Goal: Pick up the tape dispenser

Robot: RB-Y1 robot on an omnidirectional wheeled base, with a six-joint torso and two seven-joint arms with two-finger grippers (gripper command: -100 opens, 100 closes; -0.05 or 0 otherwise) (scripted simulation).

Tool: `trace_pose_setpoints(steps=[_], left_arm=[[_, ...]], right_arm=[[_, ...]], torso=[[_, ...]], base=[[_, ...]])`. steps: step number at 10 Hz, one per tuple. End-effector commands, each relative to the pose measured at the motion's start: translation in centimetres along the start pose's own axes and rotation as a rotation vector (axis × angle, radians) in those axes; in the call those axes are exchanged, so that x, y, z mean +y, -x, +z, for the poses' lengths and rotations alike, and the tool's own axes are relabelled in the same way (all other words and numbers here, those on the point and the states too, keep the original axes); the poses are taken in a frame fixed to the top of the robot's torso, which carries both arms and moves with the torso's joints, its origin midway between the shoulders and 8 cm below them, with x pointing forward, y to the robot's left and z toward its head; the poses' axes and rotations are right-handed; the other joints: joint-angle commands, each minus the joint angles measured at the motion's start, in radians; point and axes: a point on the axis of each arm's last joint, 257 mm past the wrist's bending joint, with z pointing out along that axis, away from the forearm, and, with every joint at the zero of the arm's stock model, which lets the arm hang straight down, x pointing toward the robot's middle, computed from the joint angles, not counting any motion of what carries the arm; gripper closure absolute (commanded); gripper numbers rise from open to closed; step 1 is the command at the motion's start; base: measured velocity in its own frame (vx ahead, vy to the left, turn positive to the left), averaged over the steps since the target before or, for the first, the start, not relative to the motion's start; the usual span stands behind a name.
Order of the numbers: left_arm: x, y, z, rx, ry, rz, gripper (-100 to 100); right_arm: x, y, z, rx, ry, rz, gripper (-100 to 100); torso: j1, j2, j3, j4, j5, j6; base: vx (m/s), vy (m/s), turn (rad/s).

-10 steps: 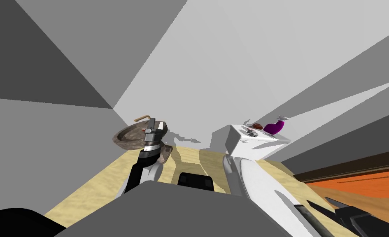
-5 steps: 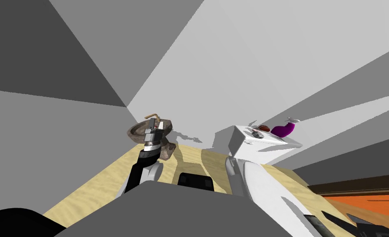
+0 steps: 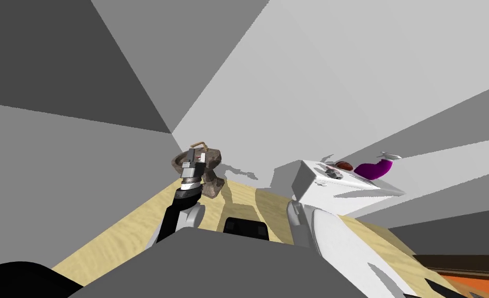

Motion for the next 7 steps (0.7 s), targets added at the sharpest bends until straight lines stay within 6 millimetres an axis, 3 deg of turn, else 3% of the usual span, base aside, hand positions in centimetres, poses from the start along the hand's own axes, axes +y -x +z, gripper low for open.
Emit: trace_pose_setpoints(steps=[1,7], left_arm=[[0.0,0.0,0.0,0.0,0.0,0.0,0],[0.0,0.0,0.0,0.0,0.0,0.0,0]], right_arm=[[-0.9,-0.9,-0.9,0.029,-0.016,0.059,-100],[-3.7,-2.2,-3.3,0.095,-0.086,0.19,-100]], torso=[[0.0,0.0,0.0,0.0,0.0,0.0],[-0.001,-0.004,-0.003,-0.001,0.0,0.001]], base=[[0.016,0.002,0.257],[0.048,-0.013,0.165]])
